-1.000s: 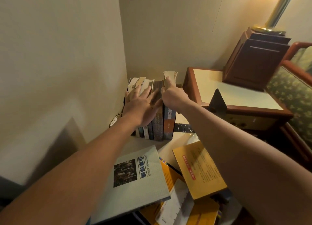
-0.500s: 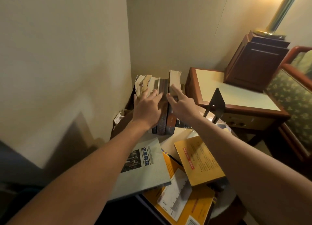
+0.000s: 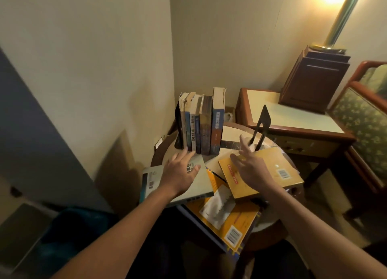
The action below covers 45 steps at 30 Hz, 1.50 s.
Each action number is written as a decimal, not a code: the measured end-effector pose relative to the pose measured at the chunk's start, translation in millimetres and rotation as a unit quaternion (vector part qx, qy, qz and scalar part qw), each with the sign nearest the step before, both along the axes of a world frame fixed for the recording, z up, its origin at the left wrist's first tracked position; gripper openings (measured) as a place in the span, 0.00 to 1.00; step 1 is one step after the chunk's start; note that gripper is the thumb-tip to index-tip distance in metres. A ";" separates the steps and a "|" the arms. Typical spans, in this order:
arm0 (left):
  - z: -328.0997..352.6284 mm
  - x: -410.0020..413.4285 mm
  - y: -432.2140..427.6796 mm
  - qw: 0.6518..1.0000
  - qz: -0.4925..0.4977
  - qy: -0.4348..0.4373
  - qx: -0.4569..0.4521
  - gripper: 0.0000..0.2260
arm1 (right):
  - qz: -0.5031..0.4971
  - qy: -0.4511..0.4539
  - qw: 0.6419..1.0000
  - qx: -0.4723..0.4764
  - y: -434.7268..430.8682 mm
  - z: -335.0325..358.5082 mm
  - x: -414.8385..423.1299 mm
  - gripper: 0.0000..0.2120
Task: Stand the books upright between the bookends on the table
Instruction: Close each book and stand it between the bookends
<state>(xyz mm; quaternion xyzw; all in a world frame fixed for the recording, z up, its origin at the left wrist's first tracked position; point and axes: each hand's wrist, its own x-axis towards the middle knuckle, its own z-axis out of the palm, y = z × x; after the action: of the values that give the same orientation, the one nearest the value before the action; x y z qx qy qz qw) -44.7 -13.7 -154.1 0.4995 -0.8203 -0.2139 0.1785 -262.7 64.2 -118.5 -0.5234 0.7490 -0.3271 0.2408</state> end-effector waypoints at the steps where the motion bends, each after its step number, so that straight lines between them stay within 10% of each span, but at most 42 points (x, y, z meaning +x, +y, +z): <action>1: -2.8 7.4 6.5 1.000 0.002 -0.002 0.009 0.25 | 0.006 -0.003 1.000 0.007 8.8 -2.7 2.8 0.34; 21: -71.0 117.8 43.5 0.954 0.193 0.021 0.229 0.27 | 0.070 -0.057 0.992 0.093 54.4 -38.4 79.2 0.29; 33: -55.1 126.5 27.2 0.758 0.240 0.402 0.453 0.33 | 0.013 -0.127 0.980 0.155 41.8 -45.1 97.1 0.26; 45: -29.8 92.5 37.3 0.849 0.188 0.404 0.285 0.19 | -0.012 -0.184 0.974 0.134 49.3 -46.3 97.2 0.21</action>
<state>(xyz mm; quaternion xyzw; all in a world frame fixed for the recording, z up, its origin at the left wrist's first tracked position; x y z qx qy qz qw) 47.7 23.6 -183.9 0.5427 -0.4689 -0.5838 0.3804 -165.6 113.4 -164.8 -0.4083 0.7351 -0.3170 0.4387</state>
